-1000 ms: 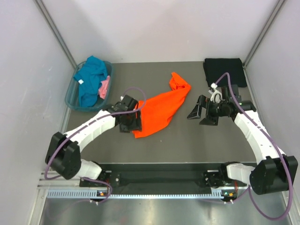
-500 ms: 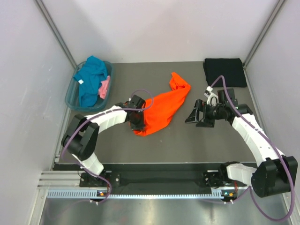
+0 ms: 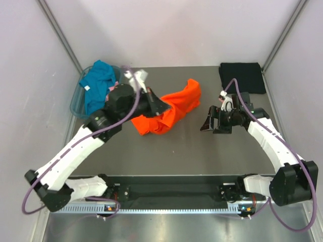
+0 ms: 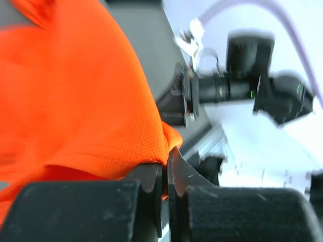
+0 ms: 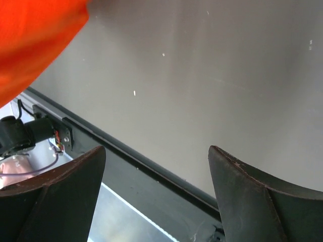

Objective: Fold and stack the t-shirts
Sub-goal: Flatten the tshirt out

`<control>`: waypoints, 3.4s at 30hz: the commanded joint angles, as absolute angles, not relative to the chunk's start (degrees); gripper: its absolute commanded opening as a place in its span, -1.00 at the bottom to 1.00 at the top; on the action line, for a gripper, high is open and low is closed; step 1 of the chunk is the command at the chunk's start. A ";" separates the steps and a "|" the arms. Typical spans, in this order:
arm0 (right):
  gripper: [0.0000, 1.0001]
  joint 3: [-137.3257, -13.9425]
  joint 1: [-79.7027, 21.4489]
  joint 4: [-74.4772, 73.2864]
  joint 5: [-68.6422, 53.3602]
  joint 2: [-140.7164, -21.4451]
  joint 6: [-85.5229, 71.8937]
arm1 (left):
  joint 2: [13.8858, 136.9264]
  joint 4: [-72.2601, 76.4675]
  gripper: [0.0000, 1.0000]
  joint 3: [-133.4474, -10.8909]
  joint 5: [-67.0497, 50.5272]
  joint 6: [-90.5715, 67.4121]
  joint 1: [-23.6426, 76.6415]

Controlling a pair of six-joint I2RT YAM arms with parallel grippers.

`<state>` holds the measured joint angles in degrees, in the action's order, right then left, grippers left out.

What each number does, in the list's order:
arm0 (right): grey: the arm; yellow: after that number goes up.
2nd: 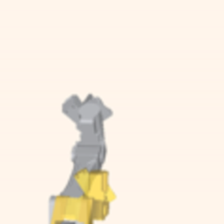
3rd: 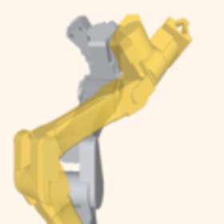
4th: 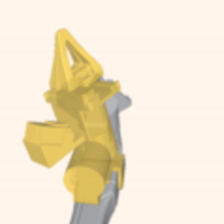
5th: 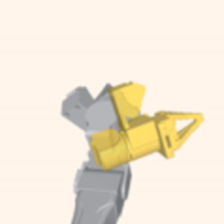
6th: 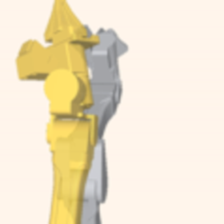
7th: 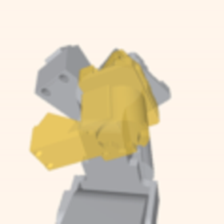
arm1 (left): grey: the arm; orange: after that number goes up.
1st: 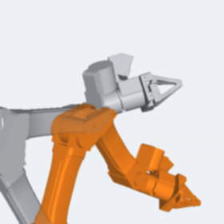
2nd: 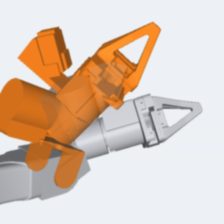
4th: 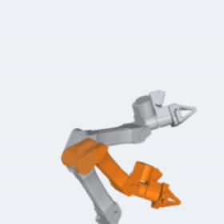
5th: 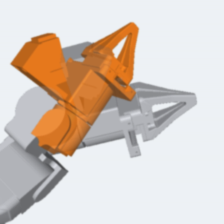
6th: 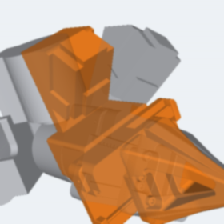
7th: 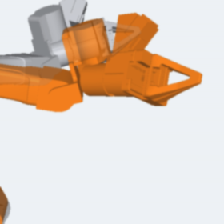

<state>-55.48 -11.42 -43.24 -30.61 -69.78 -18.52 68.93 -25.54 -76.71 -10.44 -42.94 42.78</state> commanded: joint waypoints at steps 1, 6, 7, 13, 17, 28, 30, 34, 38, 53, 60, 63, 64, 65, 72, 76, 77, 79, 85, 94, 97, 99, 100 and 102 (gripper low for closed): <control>0.65 -59.50 -12.66 -42.98 -29.36 -69.87 -16.52 | 67.32 -33.79 -1.00 -75.85 1.63 -48.51 39.13; 0.64 -59.06 -14.85 -42.28 -28.74 -71.27 -17.05 | 72.67 -40.61 -1.00 -71.38 -6.75 -49.84 22.44; 0.64 -58.80 -15.64 -41.93 -27.96 -71.54 -17.40 | 74.60 -39.47 -1.00 -70.06 -7.99 -49.22 18.76; 0.61 -56.61 -22.05 -35.44 -26.45 -75.84 -20.73 | 83.55 -38.56 -1.00 -76.35 -5.90 -39.38 13.36; 0.57 -58.00 -25.22 -29.72 -27.25 -82.16 -24.25 | 89.38 -44.20 -1.00 -83.31 -6.07 -35.69 13.01; 0.42 -66.88 -31.02 -16.19 -32.16 -103.97 -33.39 | 82.45 -42.63 -1.00 -81.92 -4.30 -32.43 12.92; 0.26 -67.41 -32.60 -11.70 -32.52 -106.77 -37.08 | 81.57 -41.75 -1.00 -80.87 -6.41 -33.30 12.92; -0.15 -70.83 -33.84 -10.02 -28.50 -111.44 -38.94 | 79.64 -40.34 -1.00 -80.33 -9.66 -34.54 13.01; -1.00 -76.36 -33.40 -15.63 -23.48 -112.59 -32.81 | 78.05 -40.69 -1.00 -80.86 -10.11 -33.75 13.01; -1.00 -86.48 -33.05 -69.26 -4.84 -72.42 -20.48 | 64.95 -46.14 -1.00 -76.82 -8.70 -31.81 13.10; -0.45 -88.93 -28.48 -56.87 -8.70 -92.06 -15.04 | 76.78 -43.76 -0.92 -74.08 -9.66 -33.22 13.10; -0.16 -92.37 -27.51 -58.35 -8.09 -97.64 -11.87 | 83.29 -48.67 -0.22 -77.68 -6.18 -32.26 13.10; -0.13 -92.72 -27.25 -60.19 -5.82 -97.91 -10.91 | 84.28 -50.61 -0.11 -79.00 -5.02 -31.99 13.10; -0.10 -91.94 -27.16 -60.81 -4.76 -97.74 -10.64 | 84.64 -52.37 0.04 -79.45 -4.14 -31.56 13.18; 0.15 -69.64 -27.33 -57.22 -8.69 -79.74 -14.14 | 75.43 -52.56 0.20 -69.01 -1.75 -30.76 13.18; 0.17 -54.78 -27.33 -52.92 -13.01 -70.68 -19.15 | 71.29 -50.98 0.11 -59.70 -4.22 -32.69 13.18; 0.18 -49.97 -27.33 -52.21 -12.83 -68.23 -19.77 | 70.76 -49.50 0.07 -56.81 -4.65 -33.22 13.18; 0.18 -46.60 -27.25 -50.89 -14.23 -66.80 -21.00 | 70.22 -47.21 -0.04 -54.68 -5.79 -33.75 13.10; 0.18 -45.17 -27.25 -49.04 -16.26 -65.30 -23.02 | 74.35 -38.24 -0.24 -52.91 -4.57 -33.14 13.01; 0.18 -43.86 -27.25 -49.13 -15.56 -63.64 -24.52 | 84.46 -37.79 -0.18 -55.72 -0.80 -30.06 12.13; 0.19 -42.81 -27.25 -48.96 -15.82 -62.76 -25.31 | 85.60 -37.01 -0.19 -56.07 -0.53 -28.83 11.60; 0.18 -42.37 -27.25 -48.34 -16.26 -62.40 -25.75 | 87.09 -36.39 -0.24 -56.60 -0.53 -28.39 11.25; 0.19 -42.19 -27.25 -48.25 -16.35 -62.32 -25.93 | 87.62 -36.21 -0.27 -56.86 -0.53 -27.95 11.25; 0.19 -41.93 -27.25 -48.08 -16.52 -62.49 -26.19 | 89.64 -35.86 -0.38 -57.92 -0.53 -27.69 11.08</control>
